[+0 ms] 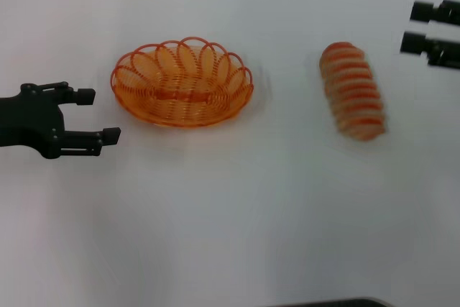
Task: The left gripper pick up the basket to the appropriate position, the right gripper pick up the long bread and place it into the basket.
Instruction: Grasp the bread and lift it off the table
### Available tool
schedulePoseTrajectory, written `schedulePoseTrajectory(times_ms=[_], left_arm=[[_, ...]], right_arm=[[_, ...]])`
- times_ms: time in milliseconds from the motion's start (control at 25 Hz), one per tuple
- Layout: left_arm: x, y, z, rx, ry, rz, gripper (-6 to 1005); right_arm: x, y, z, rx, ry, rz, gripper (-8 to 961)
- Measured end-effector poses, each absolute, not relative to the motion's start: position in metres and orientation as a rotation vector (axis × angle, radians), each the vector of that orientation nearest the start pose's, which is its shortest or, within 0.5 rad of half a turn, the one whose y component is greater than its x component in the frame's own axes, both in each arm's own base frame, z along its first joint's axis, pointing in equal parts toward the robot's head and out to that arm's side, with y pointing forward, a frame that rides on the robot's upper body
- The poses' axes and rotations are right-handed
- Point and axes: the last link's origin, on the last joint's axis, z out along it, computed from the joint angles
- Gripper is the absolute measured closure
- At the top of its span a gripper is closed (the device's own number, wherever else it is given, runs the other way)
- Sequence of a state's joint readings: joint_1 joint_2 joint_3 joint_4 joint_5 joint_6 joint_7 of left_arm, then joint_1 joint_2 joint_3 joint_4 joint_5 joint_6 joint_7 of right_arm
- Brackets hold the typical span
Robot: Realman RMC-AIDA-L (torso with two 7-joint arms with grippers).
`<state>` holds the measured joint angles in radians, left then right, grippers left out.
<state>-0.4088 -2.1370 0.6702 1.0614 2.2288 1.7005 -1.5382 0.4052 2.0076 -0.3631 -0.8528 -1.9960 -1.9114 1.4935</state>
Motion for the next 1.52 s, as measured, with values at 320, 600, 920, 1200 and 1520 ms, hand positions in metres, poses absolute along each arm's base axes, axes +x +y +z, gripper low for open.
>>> schedulePoseTrajectory(times_ms=[320, 600, 920, 1200, 1520], left_arm=[[-0.278, 0.299, 0.035, -2.777, -0.642, -0.365, 135], [-0.279, 0.300, 0.035, -2.769, -0.646, -0.362, 138], [-0.277, 0.302, 0.035, -2.769, -0.632, -0.361, 138], [-0.279, 0.304, 0.033, -2.759, -0.638, -0.353, 139], [-0.280, 0.305, 0.033, -2.758, -0.643, -0.348, 138]], right_arm=[[0.269, 0.302, 0.132, -2.565, 0.632, 0.968, 277], [0.258, 0.331, 0.142, -2.530, 0.792, 0.913, 286], [0.238, 0.370, 0.140, -2.573, 1.023, 0.642, 296], [0.222, 0.400, 0.121, -2.594, 1.094, 0.220, 305], [0.197, 0.416, 0.093, -2.594, 1.086, -0.225, 316]])
